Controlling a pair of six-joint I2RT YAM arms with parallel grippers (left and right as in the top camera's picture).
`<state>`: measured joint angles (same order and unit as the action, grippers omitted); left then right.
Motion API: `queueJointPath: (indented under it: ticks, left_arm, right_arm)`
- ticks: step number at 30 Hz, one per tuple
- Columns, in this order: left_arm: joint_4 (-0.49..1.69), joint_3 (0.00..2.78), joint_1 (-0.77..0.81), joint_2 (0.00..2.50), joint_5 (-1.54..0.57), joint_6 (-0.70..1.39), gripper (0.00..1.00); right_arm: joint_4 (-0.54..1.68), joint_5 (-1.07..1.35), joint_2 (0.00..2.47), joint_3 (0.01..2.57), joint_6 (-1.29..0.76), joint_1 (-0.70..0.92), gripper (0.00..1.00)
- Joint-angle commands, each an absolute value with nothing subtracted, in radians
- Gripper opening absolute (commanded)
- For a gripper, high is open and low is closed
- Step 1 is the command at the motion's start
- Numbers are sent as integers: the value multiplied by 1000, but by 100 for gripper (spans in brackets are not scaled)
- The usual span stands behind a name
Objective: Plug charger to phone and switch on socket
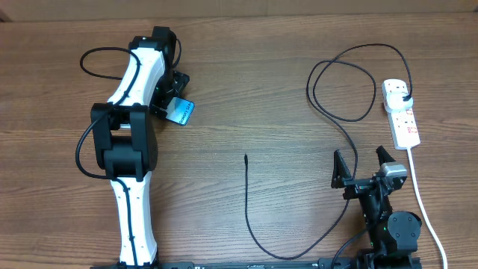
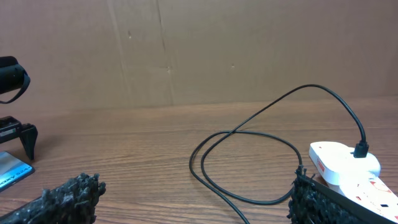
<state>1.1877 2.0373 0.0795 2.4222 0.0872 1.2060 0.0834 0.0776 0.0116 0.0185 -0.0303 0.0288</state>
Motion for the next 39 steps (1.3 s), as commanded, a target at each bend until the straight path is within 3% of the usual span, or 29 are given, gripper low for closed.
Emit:
queueJointPath:
  ticks: [1, 39]
  left_arm:
    - [1185, 2031, 94, 2447, 168, 1235, 100]
    - [1135, 1868, 100, 2448, 156, 1235, 100]
  right_arm:
    - [81, 68, 3, 8, -38, 35, 100]
    - [81, 68, 3, 8, -38, 35, 100]
